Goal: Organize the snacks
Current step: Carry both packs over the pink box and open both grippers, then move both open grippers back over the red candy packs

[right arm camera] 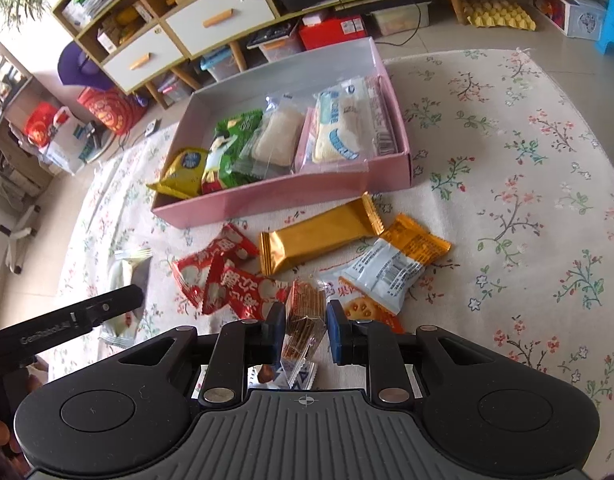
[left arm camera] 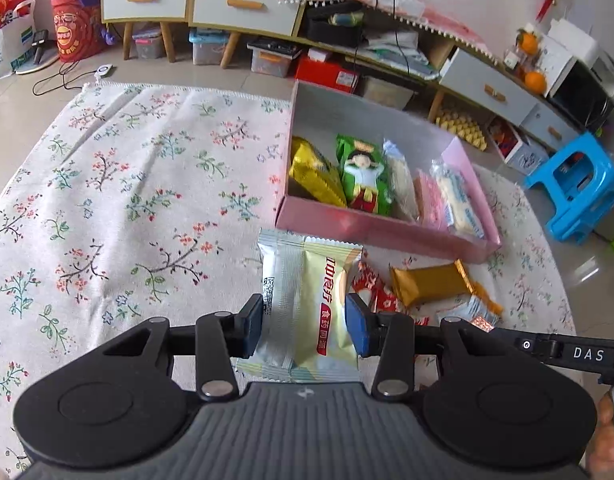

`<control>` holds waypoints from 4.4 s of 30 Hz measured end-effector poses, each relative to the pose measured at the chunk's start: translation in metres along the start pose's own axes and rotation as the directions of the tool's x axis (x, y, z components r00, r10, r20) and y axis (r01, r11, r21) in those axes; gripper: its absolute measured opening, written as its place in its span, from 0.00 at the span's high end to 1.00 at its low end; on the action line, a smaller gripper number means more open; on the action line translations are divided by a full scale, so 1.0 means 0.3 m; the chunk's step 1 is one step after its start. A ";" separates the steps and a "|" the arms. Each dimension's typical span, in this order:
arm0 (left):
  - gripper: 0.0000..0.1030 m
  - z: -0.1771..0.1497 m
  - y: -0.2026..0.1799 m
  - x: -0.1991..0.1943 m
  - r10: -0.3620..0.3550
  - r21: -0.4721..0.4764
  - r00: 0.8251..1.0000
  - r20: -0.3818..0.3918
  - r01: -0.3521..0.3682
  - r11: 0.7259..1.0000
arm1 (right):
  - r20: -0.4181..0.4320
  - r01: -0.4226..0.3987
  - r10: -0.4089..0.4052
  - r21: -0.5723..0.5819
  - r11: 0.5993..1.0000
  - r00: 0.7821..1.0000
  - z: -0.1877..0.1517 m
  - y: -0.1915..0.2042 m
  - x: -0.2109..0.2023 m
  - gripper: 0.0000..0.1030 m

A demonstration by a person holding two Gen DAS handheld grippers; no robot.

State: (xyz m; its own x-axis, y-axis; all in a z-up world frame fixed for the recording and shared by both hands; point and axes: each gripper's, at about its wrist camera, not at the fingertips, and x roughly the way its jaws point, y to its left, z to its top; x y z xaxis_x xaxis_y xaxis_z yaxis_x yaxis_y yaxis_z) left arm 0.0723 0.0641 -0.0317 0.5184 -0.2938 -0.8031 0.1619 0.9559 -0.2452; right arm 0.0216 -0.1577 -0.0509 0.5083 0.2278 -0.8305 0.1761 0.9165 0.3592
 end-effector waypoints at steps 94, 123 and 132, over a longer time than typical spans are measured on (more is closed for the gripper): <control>0.36 0.081 -0.086 -0.012 0.082 -0.073 0.995 0.055 -0.078 0.994 | 0.104 0.003 -0.032 0.271 0.963 0.994 0.089 -0.065 -0.080 0.60; 0.38 0.016 -0.137 0.045 0.063 -0.022 0.998 0.006 -0.063 0.998 | 0.100 -0.006 -0.025 0.298 0.955 0.995 0.075 -0.204 -0.151 0.60; 0.37 0.010 -0.153 0.058 0.061 -0.007 0.998 -0.004 -0.061 0.998 | 0.072 -0.013 -0.010 0.308 0.951 0.997 0.075 -0.209 -0.119 0.60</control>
State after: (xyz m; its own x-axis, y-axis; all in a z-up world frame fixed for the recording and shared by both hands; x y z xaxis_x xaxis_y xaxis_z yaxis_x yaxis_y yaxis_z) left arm 0.0763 0.0150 -0.0328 0.5237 -0.2349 -0.8189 0.1243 0.9720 -0.1993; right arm 0.0114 -0.2306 -0.0342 0.5663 0.1947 -0.8009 0.4207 0.7673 0.4840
